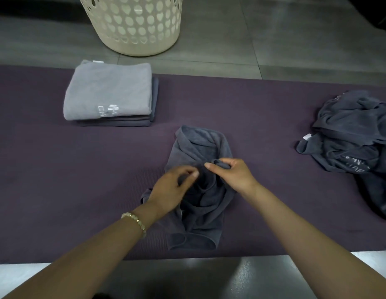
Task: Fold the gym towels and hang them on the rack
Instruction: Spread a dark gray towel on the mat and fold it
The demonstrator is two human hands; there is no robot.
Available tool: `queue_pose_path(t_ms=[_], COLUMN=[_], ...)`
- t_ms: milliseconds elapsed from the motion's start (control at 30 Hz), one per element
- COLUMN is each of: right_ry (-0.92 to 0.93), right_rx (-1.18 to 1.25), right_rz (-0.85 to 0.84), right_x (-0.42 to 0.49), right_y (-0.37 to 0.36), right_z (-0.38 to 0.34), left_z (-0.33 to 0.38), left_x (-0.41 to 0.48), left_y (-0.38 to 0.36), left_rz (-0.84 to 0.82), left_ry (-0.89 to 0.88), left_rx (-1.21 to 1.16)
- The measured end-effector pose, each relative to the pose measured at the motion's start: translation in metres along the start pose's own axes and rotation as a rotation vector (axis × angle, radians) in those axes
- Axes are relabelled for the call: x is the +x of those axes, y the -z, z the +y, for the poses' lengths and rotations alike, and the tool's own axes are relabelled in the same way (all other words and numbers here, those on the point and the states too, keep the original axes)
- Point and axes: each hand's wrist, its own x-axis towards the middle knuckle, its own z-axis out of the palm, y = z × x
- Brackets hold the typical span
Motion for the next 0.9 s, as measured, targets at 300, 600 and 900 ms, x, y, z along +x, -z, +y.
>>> queue_pose_path(t_ms=[300,600,900], right_ry=[0.096,0.136,0.424], right_rx=[0.215,0.174,0.118], right_rz=[-0.129,0.021,-0.231], right_x=[-0.028,-0.050,-0.162], right_y=[0.026,0.050,0.069], right_z=[-0.018,-0.040,-0.193], left_z=[0.042,0.087,0.195], left_x=[0.012,0.008,-0.053], left_y=[0.022,0.055,0.116], left_rz=[-0.120,0.187,0.217], left_ry=[0.332,0.238,0.020], left_rx=[-0.525,-0.698,-0.657])
